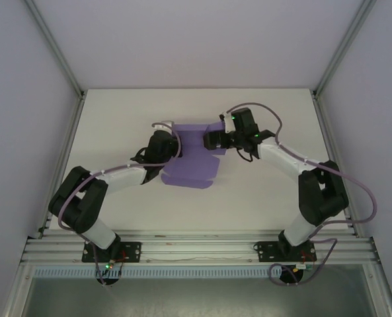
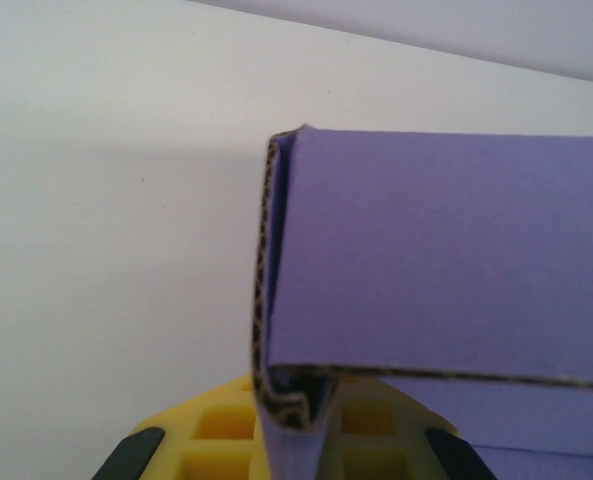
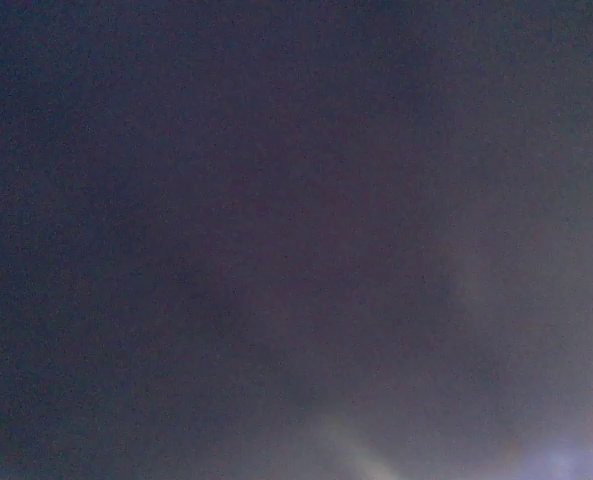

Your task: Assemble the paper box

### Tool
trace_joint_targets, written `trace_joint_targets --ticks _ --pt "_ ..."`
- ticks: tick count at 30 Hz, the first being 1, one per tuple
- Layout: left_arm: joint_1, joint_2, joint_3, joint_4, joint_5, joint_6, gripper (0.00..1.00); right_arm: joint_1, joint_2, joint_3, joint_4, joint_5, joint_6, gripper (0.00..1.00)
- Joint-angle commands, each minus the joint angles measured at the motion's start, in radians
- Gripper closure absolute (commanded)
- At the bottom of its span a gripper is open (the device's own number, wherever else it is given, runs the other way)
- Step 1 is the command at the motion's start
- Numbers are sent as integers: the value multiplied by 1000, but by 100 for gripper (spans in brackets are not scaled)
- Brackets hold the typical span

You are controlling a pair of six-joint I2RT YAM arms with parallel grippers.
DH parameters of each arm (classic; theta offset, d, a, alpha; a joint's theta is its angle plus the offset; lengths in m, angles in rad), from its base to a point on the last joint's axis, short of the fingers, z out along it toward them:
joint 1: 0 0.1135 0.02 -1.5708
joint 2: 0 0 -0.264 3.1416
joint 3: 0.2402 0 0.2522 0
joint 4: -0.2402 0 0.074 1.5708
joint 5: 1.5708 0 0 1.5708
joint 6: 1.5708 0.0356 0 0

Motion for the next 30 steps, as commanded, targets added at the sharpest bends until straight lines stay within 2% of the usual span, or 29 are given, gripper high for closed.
trace_joint_targets --ticks 1,3,6,11,15,18,20,25,30 --pt "-33 10 26 -9 -39 32 100 56 2 16 102 327 176 0" --pt "-33 7 27 -11 -45 17 100 58 -12 -2 121 397 228 0" --pt "-33 -5 16 -3 -66 1 100 58 -55 -40 150 428 242 0" --pt "-11 -23 -1 -2 -80 -47 100 59 -177 -108 86 386 168 0" --pt "13 -42 -22 11 -84 -67 100 43 -314 -199 20 367 188 0" --pt "18 -51 -24 -5 -109 -64 100 1 -427 -285 15 340 214 0" --pt "22 -59 -28 -3 -109 -66 100 -46 -473 -336 20 275 228 0" --pt "24 -63 -12 -10 -98 -75 100 -77 -465 -375 22 218 224 0" --pt "25 -56 -6 -2 -84 -80 100 -81 -362 -342 65 196 229 0"
